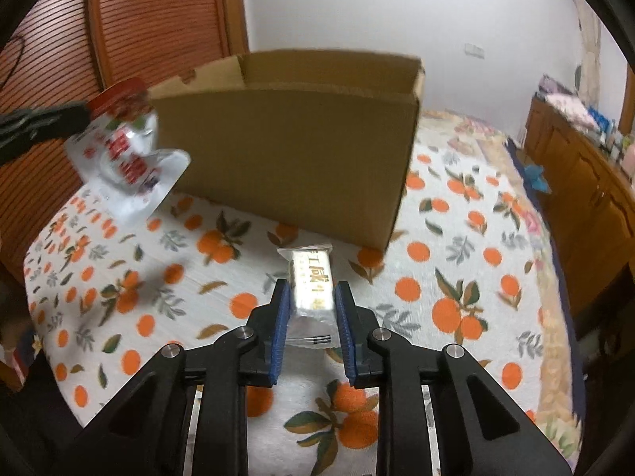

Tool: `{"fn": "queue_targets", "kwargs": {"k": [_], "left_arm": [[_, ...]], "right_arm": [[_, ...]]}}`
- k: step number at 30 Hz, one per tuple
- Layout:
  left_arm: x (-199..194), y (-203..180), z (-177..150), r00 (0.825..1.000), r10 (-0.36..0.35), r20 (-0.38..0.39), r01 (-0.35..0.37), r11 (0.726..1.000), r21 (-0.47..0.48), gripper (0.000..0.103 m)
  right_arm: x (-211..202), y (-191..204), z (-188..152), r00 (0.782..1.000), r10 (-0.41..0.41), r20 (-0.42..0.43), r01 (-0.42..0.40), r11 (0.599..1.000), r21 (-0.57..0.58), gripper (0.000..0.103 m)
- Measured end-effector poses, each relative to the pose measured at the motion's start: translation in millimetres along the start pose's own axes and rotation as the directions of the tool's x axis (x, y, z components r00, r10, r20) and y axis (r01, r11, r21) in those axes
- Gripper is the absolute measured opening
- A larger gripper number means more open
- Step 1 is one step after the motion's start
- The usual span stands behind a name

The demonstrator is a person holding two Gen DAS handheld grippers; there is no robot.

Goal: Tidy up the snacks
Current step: 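Lift both held snacks and carry them over the cardboard box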

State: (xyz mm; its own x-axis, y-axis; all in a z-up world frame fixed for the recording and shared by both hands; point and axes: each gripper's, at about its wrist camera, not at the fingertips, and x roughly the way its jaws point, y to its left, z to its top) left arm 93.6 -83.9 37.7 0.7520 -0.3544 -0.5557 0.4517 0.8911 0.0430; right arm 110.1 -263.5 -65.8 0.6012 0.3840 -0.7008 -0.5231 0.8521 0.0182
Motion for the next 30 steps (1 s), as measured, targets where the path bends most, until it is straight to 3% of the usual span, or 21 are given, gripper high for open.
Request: {"fn": "queue_targets", "kwargs": {"k": [20,30], "left_arm": [[-37,26,49,0.991,0.079,0.104,-0.083,0.996,0.032,0.0],[-8,55,59,0.99,0.111,0.084,-0.112,0.994,0.008,0.0]], "right_arm": [[-72,24,62,0.979,-0.031,0.201,0.049,0.995,-0.089,0.021],[-66,20,89,0.975,-0.014,0.22,0.041,0.992,-0.117,0.022]]}}
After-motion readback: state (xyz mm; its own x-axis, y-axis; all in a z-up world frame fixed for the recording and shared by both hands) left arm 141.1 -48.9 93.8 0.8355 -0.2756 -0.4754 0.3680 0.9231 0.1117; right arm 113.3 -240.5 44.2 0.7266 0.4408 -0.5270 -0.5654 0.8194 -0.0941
